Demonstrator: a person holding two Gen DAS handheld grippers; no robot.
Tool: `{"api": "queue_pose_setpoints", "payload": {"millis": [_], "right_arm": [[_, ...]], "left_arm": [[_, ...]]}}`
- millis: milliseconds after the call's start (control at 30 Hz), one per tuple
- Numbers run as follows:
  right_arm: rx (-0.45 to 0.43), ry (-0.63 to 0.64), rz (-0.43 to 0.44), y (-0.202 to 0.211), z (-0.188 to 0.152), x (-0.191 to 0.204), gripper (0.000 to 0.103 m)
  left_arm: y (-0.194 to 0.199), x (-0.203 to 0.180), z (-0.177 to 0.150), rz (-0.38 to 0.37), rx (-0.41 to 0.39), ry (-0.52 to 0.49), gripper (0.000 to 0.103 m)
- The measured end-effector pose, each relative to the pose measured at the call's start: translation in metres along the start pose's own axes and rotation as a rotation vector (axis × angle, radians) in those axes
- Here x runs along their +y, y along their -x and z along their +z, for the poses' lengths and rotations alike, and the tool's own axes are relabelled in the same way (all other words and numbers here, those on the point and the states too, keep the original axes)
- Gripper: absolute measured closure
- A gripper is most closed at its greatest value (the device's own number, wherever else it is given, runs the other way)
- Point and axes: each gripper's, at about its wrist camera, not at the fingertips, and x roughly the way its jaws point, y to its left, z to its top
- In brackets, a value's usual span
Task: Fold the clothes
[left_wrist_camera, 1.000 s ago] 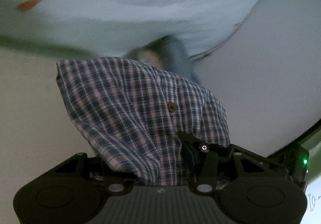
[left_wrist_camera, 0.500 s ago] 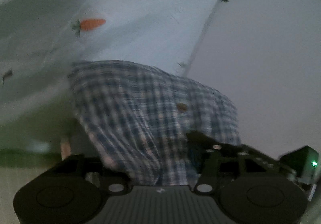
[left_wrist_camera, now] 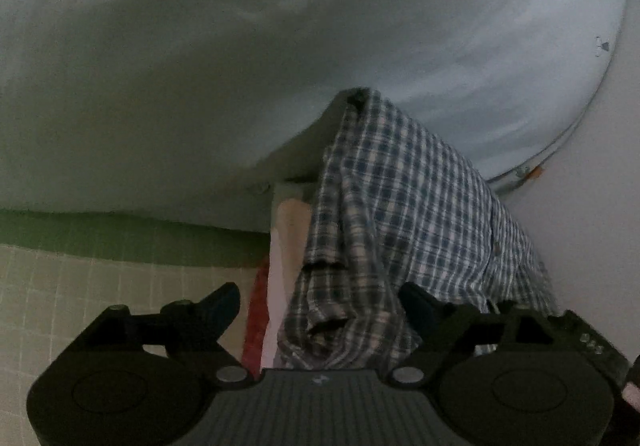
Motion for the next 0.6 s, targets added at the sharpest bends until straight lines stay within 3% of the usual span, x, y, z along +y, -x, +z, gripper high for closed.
{"api": "queue_pose_setpoints", "payload": {"millis": [167,367,600], "right_arm": [[-0.127,0.214,-0.089,0.047,-0.007,0.012,0.000],[-0.188,0.348,-0.134,0.116,-0.043,0.037,0.000],[-0.113,0.321,-0.129,0.170,-0.110,0.026,0.001]], "left_arm": [[0.026,-0.017,-0.009,0.021,-0.081,-0.144,0.009],[0.079,-0.027,-0.054,0.055,-0.155,-0.296,0.002],[0.122,-0.017,-0.141,0.049,-0.047,-0.355,0.002]]}}
